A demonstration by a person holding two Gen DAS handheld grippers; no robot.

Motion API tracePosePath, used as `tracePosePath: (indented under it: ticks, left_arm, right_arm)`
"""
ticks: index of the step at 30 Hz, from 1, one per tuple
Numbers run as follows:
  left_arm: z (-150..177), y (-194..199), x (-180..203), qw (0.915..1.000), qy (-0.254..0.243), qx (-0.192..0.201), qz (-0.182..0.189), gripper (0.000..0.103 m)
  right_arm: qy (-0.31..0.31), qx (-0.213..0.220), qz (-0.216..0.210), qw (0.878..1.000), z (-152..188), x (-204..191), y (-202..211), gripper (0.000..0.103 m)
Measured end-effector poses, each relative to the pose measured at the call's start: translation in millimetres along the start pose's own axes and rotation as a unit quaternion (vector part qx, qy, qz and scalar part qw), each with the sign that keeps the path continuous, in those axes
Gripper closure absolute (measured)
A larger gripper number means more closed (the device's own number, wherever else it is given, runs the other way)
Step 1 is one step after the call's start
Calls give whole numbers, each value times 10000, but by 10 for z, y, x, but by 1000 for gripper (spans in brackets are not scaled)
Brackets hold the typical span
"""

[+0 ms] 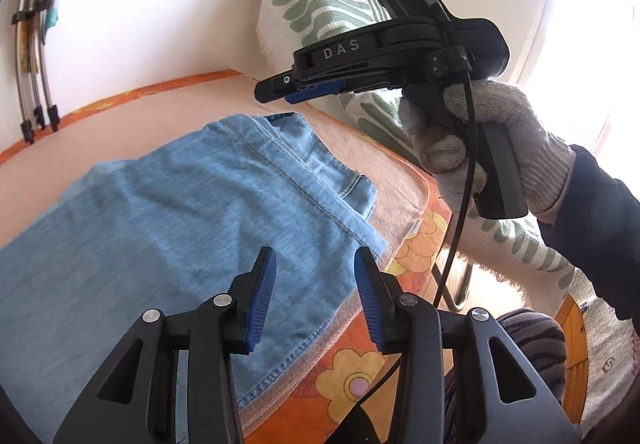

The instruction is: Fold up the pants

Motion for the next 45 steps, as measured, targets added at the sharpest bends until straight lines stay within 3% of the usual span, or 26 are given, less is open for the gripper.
tracePosePath:
  ticks: [7, 16, 22, 27, 35, 40, 45]
  left_arm:
    - [593, 735, -687, 9921, 680, -100, -1050, 64]
    - [1619, 1268, -1492, 9580, 1789, -559, -2171, 64]
    - [1980, 1208, -1625, 9502, 2055, -796, -2203, 64]
    - [2065, 1188, -1588, 9528, 2034, -740, -2127, 64]
    - [2132, 1272, -1539, 9575, 2077, -486, -1944, 64]
    - [2168, 1318, -1514, 9584, 2219, -362, -1760, 64]
    - [2191, 1332, -1516, 9567, 2388, -287, -1641, 60]
  right_arm:
    - [557, -177, -332, 9977, 337, -697, -91, 62]
    - [1285, -560, -828, 9867, 756, -1758, -431, 62]
    - [1514, -1016, -1194, 9760, 985, -2477, -787, 54]
    - [1644, -1489, -1202, 9677, 1148, -3025, -1203, 54]
    - [1750, -2320, -511, 9555, 1341, -3569, -1908, 55]
    - [2069, -2502, 312, 9453, 1460, -3710, -2174, 55]
    - [2211, -2783, 795, 9313, 1625, -3727, -2351, 53]
Point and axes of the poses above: each gripper's, at about its wrist camera, not at the fingertips, and y roughly against the way its jaws point, x to its right, z to its underside, the point moved 6 cm from there along -y, roughly the way its jaws point, and after that the axes turned 15 degrees about -y, right-handed, at the moved point
